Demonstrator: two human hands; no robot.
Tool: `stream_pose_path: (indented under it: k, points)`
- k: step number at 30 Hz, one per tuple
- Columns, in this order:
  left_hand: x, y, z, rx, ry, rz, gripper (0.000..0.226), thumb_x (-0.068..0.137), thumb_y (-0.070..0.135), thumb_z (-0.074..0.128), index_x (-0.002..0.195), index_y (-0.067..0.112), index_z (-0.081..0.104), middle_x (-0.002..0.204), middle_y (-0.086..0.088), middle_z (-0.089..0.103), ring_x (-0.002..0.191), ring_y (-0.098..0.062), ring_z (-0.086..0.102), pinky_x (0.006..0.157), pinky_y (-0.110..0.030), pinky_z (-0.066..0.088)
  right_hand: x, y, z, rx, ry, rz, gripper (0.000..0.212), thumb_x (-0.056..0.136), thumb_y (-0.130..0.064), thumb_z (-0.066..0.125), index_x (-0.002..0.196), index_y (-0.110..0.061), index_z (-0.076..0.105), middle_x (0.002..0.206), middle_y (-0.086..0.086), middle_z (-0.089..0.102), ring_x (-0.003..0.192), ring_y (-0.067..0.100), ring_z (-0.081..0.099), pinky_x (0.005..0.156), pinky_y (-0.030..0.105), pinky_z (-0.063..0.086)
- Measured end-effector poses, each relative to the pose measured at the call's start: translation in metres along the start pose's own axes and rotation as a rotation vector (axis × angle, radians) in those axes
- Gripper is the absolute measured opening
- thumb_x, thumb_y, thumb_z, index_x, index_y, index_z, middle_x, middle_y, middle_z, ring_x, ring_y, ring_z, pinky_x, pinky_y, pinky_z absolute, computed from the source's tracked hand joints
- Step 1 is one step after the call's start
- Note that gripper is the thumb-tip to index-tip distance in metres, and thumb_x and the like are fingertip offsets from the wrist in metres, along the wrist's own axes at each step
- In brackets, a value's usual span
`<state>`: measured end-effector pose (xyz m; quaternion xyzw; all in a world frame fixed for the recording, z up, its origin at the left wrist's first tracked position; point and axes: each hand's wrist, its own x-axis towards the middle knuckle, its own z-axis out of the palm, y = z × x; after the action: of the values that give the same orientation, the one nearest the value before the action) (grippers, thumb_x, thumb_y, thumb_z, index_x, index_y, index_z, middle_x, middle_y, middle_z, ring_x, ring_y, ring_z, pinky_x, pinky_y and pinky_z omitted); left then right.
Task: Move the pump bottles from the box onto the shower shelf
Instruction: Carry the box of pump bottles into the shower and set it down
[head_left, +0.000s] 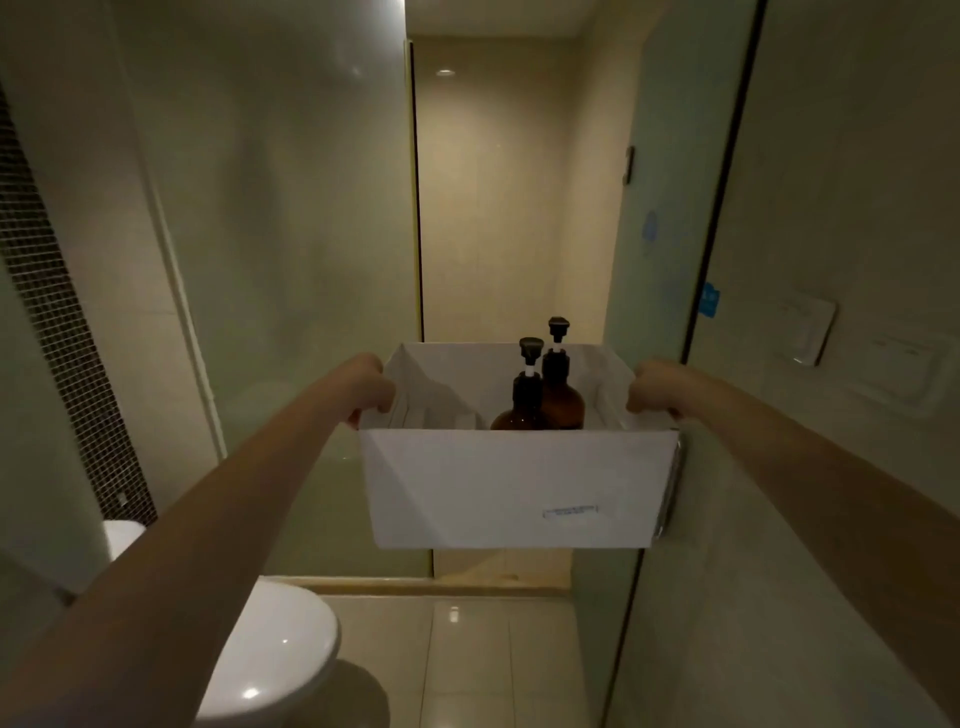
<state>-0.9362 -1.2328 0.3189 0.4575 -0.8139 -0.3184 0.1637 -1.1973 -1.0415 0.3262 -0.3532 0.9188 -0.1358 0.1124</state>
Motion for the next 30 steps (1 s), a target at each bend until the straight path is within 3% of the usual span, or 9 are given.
stream_pose_path:
  k: [3, 6, 9, 15, 20, 23, 26, 28, 30]
  points:
    - [0.042, 0.004, 0.001, -0.008, -0.012, 0.013, 0.018, 0.076, -0.013, 0.048, 0.091, -0.005, 0.054, 0.068, -0.014, 0.050, 0.069, -0.029, 0.054, 0.045, -0.030, 0.040, 0.038, -0.006, -0.002, 0.032, 0.001, 0.012, 0.031, 0.088, -0.007, 0.057, 0.117, 0.005, 0.054, 0.075, 0.008, 0.049, 0.056, 0.018, 0.046, 0.029, 0.013, 0.030]
    - [0.085, 0.008, 0.001, 0.013, -0.020, 0.019, 0.017, 0.077, -0.012, 0.048, 0.091, -0.004, 0.054, 0.068, -0.013, 0.049, 0.062, -0.027, 0.053, 0.041, -0.027, 0.041, 0.077, -0.014, -0.002, 0.070, 0.004, 0.015, 0.034, 0.087, -0.007, 0.058, 0.119, 0.006, 0.054, 0.088, 0.012, 0.052, 0.058, 0.019, 0.049, 0.038, 0.018, 0.034]
    - [0.131, 0.013, -0.004, 0.004, -0.023, 0.040, 0.019, 0.077, -0.013, 0.047, 0.093, -0.004, 0.053, 0.069, -0.014, 0.049, 0.060, -0.026, 0.051, 0.045, -0.033, 0.043, 0.114, -0.024, -0.003, 0.110, 0.025, 0.019, 0.032, 0.087, -0.005, 0.057, 0.117, 0.006, 0.054, 0.081, 0.011, 0.052, 0.058, 0.019, 0.049, 0.038, 0.019, 0.035]
    - [0.225, 0.028, -0.019, -0.019, -0.037, 0.083, 0.020, 0.077, -0.013, 0.047, 0.094, -0.003, 0.052, 0.090, -0.023, 0.053, 0.080, -0.034, 0.055, 0.053, -0.036, 0.046, 0.189, -0.048, -0.014, 0.189, 0.075, 0.016, 0.008, 0.085, 0.000, 0.055, 0.093, -0.002, 0.053, 0.078, 0.015, 0.053, 0.056, 0.020, 0.049, 0.042, 0.022, 0.037]
    - [0.298, 0.029, -0.021, -0.063, -0.067, 0.110, 0.021, 0.077, -0.013, 0.046, 0.095, -0.005, 0.054, 0.075, -0.016, 0.052, 0.069, -0.030, 0.056, 0.042, -0.031, 0.046, 0.256, -0.064, -0.017, 0.213, 0.104, 0.046, 0.013, 0.083, 0.004, 0.052, 0.071, 0.000, 0.050, 0.062, 0.012, 0.048, 0.051, 0.021, 0.049, 0.040, 0.020, 0.036]
    - [0.337, 0.029, -0.017, -0.069, -0.102, 0.118, 0.021, 0.078, -0.014, 0.046, 0.097, -0.007, 0.053, 0.085, -0.022, 0.054, 0.075, -0.033, 0.057, 0.045, -0.033, 0.046, 0.292, -0.075, -0.017, 0.199, 0.101, 0.037, 0.004, 0.083, 0.004, 0.052, 0.080, 0.003, 0.051, 0.061, 0.012, 0.046, 0.050, 0.020, 0.047, 0.043, 0.021, 0.037]
    - [0.378, 0.031, -0.012, -0.036, -0.107, 0.104, 0.024, 0.079, -0.013, 0.048, 0.101, -0.008, 0.054, 0.093, -0.024, 0.052, 0.081, -0.035, 0.056, 0.047, -0.036, 0.046, 0.331, -0.081, -0.017, 0.195, 0.087, 0.049, 0.010, 0.083, 0.004, 0.053, 0.073, 0.002, 0.051, 0.058, 0.011, 0.045, 0.047, 0.019, 0.045, 0.038, 0.018, 0.036]
    - [0.407, 0.033, -0.008, -0.025, -0.119, 0.102, 0.029, 0.079, -0.013, 0.048, 0.107, -0.012, 0.055, 0.090, -0.023, 0.053, 0.078, -0.035, 0.057, 0.045, -0.037, 0.047, 0.359, -0.084, -0.017, 0.214, 0.072, 0.053, 0.014, 0.083, 0.004, 0.054, 0.070, 0.001, 0.051, 0.059, 0.011, 0.047, 0.048, 0.019, 0.047, 0.036, 0.016, 0.037]
    - [0.436, 0.037, -0.005, -0.011, -0.136, 0.100, 0.029, 0.079, -0.013, 0.049, 0.107, -0.013, 0.055, 0.078, -0.020, 0.053, 0.065, -0.031, 0.056, 0.034, -0.030, 0.047, 0.387, -0.086, -0.016, 0.243, 0.077, 0.054, 0.001, 0.082, 0.005, 0.055, 0.081, 0.004, 0.055, 0.065, 0.014, 0.051, 0.053, 0.022, 0.052, 0.042, 0.020, 0.041]
